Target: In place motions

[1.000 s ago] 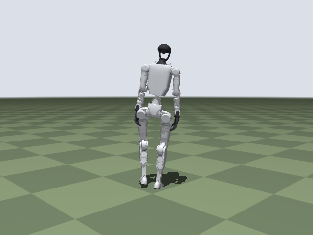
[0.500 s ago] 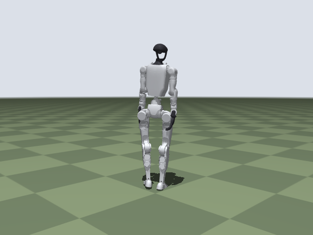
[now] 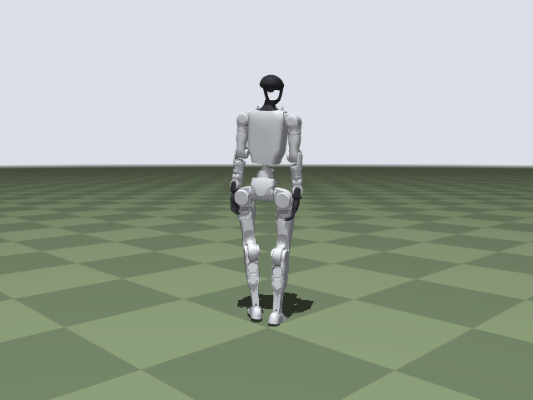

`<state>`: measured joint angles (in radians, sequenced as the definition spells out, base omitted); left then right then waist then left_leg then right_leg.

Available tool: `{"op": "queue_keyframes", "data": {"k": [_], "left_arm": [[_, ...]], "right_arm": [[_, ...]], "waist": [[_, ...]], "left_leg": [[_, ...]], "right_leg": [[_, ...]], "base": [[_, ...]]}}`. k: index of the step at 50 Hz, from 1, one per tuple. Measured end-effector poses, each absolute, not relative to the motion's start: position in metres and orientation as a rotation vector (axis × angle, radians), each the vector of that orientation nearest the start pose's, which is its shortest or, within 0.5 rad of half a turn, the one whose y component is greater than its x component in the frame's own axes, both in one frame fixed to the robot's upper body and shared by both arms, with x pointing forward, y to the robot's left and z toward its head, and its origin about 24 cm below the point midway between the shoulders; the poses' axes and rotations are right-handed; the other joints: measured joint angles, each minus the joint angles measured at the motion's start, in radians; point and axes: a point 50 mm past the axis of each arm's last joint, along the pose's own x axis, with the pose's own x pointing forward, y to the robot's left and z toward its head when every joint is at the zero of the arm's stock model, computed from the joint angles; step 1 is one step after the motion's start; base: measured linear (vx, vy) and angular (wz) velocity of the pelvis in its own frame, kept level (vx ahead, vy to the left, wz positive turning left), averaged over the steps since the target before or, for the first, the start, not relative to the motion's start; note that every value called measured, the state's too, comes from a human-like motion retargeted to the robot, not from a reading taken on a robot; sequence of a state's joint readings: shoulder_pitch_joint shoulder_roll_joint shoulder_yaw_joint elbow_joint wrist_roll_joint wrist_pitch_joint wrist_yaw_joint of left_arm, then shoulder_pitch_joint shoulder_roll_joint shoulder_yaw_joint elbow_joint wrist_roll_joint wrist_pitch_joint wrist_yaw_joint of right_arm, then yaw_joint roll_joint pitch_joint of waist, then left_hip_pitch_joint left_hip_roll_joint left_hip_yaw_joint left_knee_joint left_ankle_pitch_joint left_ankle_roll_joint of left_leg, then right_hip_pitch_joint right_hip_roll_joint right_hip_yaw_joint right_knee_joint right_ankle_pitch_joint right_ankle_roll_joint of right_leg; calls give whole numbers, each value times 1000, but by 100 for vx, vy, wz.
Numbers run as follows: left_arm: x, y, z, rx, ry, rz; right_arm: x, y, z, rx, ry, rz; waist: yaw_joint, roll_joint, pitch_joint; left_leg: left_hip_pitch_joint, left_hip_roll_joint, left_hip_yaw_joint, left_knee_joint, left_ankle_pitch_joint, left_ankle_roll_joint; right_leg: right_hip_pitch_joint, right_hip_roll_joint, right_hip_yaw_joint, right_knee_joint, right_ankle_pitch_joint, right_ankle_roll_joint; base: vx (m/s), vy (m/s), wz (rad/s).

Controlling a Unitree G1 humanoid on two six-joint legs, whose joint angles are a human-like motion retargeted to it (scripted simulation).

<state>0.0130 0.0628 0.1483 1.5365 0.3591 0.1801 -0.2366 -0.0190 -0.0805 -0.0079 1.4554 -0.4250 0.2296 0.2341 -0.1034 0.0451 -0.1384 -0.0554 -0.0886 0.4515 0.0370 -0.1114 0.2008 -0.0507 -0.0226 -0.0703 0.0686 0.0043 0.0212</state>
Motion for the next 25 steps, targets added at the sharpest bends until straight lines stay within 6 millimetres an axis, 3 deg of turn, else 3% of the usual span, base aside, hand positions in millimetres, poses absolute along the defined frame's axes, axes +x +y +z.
{"op": "queue_keyframes", "data": {"k": [7, 10, 13, 25], "left_arm": [[-17, 173, -179, 31, 1775, -250], [-21, 173, -179, 26, 1786, -243], [-25, 172, -179, 13, 1794, -236], [-29, 175, -178, 30, 1796, -258]], "right_arm": [[11, -183, -179, -229, 1736, 350], [14, -184, -179, -221, 1726, 347], [21, -185, -179, -240, 1708, 358], [31, -187, -178, -259, 1679, 362]], "waist": [[90, -9, 7], [62, -15, 14], [-58, -21, 23], [-59, -34, 38]], "left_leg": [[1, 28, 48, 12, -8, -11], [-2, 22, 12, 19, -4, -9], [-15, -7, -104, 28, 11, 0], [-38, 10, -123, 46, 24, -9]], "right_leg": [[19, -3, 50, -2, -8, 18], [19, -10, 14, 2, -3, 16], [18, -20, -108, -4, 12, 0], [23, -12, -136, -8, 21, -8]], "base": [[1, -2, -29], [2, -4, 88], [2, -5, 178], [1, -6, 16]]}}
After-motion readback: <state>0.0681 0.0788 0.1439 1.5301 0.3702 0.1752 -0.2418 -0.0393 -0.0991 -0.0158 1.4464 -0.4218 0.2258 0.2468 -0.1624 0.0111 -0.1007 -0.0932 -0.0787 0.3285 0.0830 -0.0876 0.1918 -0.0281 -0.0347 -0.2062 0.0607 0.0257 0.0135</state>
